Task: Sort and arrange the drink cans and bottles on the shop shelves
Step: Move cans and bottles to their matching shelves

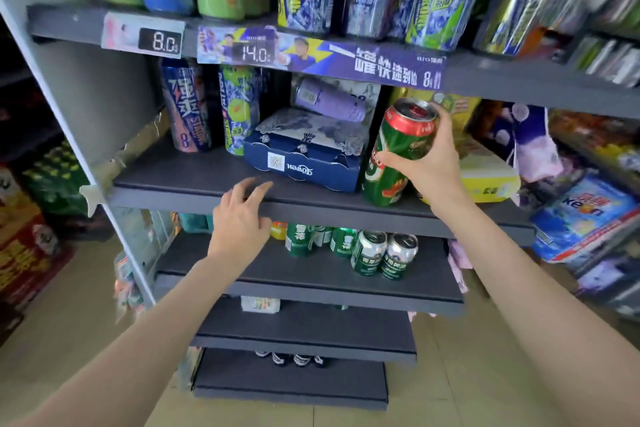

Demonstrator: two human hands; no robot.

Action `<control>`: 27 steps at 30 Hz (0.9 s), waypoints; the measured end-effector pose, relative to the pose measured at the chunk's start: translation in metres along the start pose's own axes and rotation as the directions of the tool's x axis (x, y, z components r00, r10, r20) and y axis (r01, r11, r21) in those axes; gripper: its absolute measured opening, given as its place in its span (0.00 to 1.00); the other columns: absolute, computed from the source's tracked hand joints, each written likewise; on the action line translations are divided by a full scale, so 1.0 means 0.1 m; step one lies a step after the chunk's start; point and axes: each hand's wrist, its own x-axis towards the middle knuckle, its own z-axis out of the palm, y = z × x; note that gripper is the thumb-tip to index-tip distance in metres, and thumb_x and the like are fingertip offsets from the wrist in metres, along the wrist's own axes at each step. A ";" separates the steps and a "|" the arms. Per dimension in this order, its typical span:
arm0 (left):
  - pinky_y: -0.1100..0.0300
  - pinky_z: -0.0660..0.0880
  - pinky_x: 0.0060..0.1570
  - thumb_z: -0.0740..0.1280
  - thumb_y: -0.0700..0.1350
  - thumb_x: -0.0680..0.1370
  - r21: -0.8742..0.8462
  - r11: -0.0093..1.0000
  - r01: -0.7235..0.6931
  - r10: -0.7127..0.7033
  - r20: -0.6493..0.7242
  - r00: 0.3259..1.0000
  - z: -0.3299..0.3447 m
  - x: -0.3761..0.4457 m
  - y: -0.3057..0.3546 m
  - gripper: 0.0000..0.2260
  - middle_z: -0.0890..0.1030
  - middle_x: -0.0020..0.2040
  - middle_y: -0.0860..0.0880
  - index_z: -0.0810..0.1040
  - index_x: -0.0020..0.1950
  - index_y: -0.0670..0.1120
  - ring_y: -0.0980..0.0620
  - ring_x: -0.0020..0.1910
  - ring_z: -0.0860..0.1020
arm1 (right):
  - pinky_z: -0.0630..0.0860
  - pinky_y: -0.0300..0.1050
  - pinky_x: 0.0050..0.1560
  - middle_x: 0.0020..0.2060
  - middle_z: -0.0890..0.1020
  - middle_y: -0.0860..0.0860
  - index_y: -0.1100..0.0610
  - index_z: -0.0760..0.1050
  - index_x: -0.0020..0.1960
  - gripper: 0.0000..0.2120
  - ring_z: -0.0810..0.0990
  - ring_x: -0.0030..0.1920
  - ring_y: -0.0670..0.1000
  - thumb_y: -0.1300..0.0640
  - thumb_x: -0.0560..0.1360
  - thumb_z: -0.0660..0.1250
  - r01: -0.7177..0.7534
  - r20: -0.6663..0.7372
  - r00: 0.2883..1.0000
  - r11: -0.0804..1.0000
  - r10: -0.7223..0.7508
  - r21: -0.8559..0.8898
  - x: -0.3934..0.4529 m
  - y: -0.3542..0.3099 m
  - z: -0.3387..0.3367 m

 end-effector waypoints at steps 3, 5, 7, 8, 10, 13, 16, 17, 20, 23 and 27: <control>0.42 0.67 0.58 0.66 0.33 0.70 0.019 0.999 -0.027 0.027 -0.024 0.999 0.04 -0.01 -0.05 0.24 0.72 0.64 0.40 0.72 0.67 0.42 0.37 0.62 0.69 | 0.66 0.31 0.53 0.54 0.71 0.40 0.49 0.59 0.69 0.42 0.71 0.55 0.41 0.59 0.62 0.79 0.017 0.028 0.999 1.000 -0.018 0.010 -0.02 0.04 0.02; 0.41 0.68 0.56 0.67 0.32 0.68 0.026 0.999 -0.041 0.042 -0.048 0.998 0.09 -0.02 -0.07 0.23 0.74 0.60 0.38 0.75 0.63 0.40 0.34 0.59 0.71 | 0.67 0.30 0.53 0.54 0.72 0.39 0.49 0.60 0.68 0.42 0.73 0.54 0.39 0.58 0.61 0.80 0.057 0.064 0.996 0.998 -0.057 0.000 -0.05 0.05 0.01; 0.40 0.70 0.55 0.67 0.31 0.67 0.010 0.998 -0.061 0.061 -0.086 0.994 0.15 -0.07 -0.07 0.22 0.75 0.58 0.36 0.76 0.61 0.38 0.33 0.57 0.72 | 0.67 0.24 0.52 0.53 0.72 0.36 0.48 0.60 0.66 0.41 0.73 0.52 0.31 0.59 0.61 0.80 0.094 0.092 0.991 0.996 -0.094 0.004 -0.09 0.04 0.00; 0.39 0.70 0.56 0.66 0.31 0.67 -0.005 0.997 -0.074 0.073 -0.111 0.991 0.17 -0.11 -0.05 0.21 0.75 0.58 0.36 0.76 0.60 0.38 0.33 0.57 0.72 | 0.68 0.23 0.52 0.53 0.72 0.36 0.48 0.60 0.65 0.41 0.72 0.52 0.29 0.60 0.61 0.80 0.110 0.106 0.988 0.994 -0.110 0.012 -0.13 0.03 -0.02; 0.40 0.70 0.57 0.63 0.31 0.69 -0.023 0.995 -0.098 0.094 -0.154 0.984 0.22 -0.22 -0.05 0.20 0.73 0.59 0.36 0.75 0.61 0.38 0.35 0.58 0.71 | 0.70 0.28 0.56 0.56 0.72 0.38 0.48 0.60 0.65 0.41 0.73 0.56 0.33 0.60 0.61 0.80 0.130 0.142 0.981 0.991 -0.134 0.039 -0.22 0.03 -0.06; 0.42 0.68 0.57 0.59 0.35 0.69 -0.024 0.993 -0.115 0.109 -0.177 0.978 0.28 -0.42 -0.07 0.21 0.71 0.62 0.37 0.75 0.62 0.40 0.38 0.59 0.68 | 0.72 0.40 0.62 0.60 0.71 0.43 0.49 0.60 0.64 0.41 0.73 0.60 0.42 0.55 0.59 0.80 0.170 0.187 0.966 0.983 -0.180 0.065 -0.38 -0.01 -0.13; 0.43 0.69 0.54 0.58 0.35 0.68 -0.068 0.993 -0.094 0.082 -0.162 0.983 0.38 -0.59 -0.08 0.22 0.70 0.62 0.38 0.74 0.61 0.42 0.39 0.57 0.68 | 0.70 0.40 0.63 0.60 0.70 0.43 0.51 0.60 0.65 0.41 0.72 0.62 0.43 0.52 0.59 0.78 0.206 0.211 0.954 0.976 -0.215 0.064 -0.61 0.01 -0.17; 0.43 0.69 0.54 0.59 0.35 0.68 -0.085 0.993 -0.086 0.073 -0.151 0.986 0.43 -0.66 -0.09 0.22 0.70 0.62 0.38 0.74 0.61 0.42 0.38 0.57 0.68 | 0.70 0.39 0.63 0.60 0.70 0.41 0.50 0.60 0.65 0.41 0.72 0.62 0.43 0.53 0.59 0.79 0.204 0.223 0.951 0.977 -0.214 0.066 -0.72 0.06 -0.17; 0.42 0.68 0.54 0.61 0.33 0.69 -0.081 0.995 -0.053 0.047 -0.078 0.996 0.62 -0.88 -0.22 0.22 0.70 0.61 0.37 0.74 0.62 0.42 0.37 0.58 0.69 | 0.71 0.33 0.60 0.58 0.69 0.30 0.46 0.60 0.64 0.41 0.71 0.61 0.38 0.58 0.59 0.80 0.141 0.354 0.924 0.989 -0.147 0.041 -1.07 0.32 -0.06; 0.39 0.69 0.52 0.65 0.29 0.68 -0.057 0.997 0.048 -0.048 0.006 0.999 0.74 -1.05 -0.44 0.22 0.70 0.60 0.35 0.76 0.61 0.41 0.33 0.58 0.69 | 0.72 0.34 0.59 0.58 0.71 0.32 0.43 0.61 0.63 0.41 0.72 0.59 0.35 0.59 0.59 0.81 0.021 0.475 0.880 0.999 0.002 -0.043 -1.31 0.73 0.25; 0.39 0.69 0.51 0.64 0.30 0.69 -0.016 0.988 0.151 -0.150 0.014 0.989 0.78 -1.16 -0.64 0.21 0.70 0.61 0.34 0.76 0.62 0.41 0.31 0.56 0.70 | 0.69 0.28 0.58 0.58 0.73 0.41 0.46 0.61 0.64 0.40 0.73 0.58 0.38 0.61 0.61 0.80 -0.151 0.351 0.924 0.988 0.154 -0.035 -1.33 1.21 0.81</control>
